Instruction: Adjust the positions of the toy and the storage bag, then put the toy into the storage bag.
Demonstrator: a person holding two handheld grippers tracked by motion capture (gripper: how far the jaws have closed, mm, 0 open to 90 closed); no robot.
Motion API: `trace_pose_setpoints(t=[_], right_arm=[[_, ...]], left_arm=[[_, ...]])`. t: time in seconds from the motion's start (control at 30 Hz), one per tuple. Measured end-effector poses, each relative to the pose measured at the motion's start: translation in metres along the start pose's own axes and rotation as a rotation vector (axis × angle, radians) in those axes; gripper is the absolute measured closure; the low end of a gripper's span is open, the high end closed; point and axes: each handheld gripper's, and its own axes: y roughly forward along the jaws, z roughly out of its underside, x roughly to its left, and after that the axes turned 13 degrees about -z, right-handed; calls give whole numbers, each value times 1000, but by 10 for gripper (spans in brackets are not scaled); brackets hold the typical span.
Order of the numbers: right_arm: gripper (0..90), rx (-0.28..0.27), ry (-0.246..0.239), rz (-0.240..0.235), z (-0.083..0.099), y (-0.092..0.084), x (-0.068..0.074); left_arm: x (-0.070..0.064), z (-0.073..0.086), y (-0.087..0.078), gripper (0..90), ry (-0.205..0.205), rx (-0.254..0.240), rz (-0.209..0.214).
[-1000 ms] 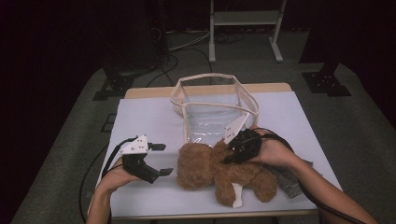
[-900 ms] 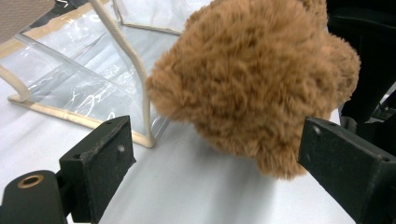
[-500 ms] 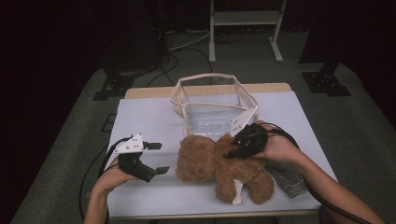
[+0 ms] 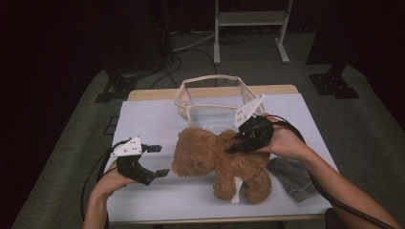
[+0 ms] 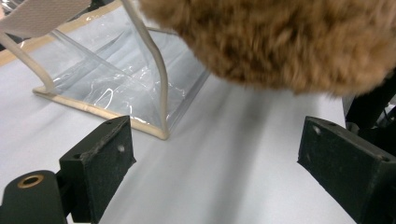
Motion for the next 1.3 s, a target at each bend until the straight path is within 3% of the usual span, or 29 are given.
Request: trace_pose_setpoints(t=[0.53, 0.8, 1.0, 1.3], right_arm=[[755, 3, -58, 45, -71, -45, 21], [755, 7, -63, 30, -91, -51, 18], [755, 13, -78, 37, -117, -65, 18], [755, 0, -60, 32, -152, -84, 2]], left_arm=[[6, -1, -5, 93, -8, -28, -6], [8, 0, -6, 93, -15, -25, -7], [8, 1, -6, 93, -13, -25, -4], [11, 3, -7, 92, -21, -28, -3]])
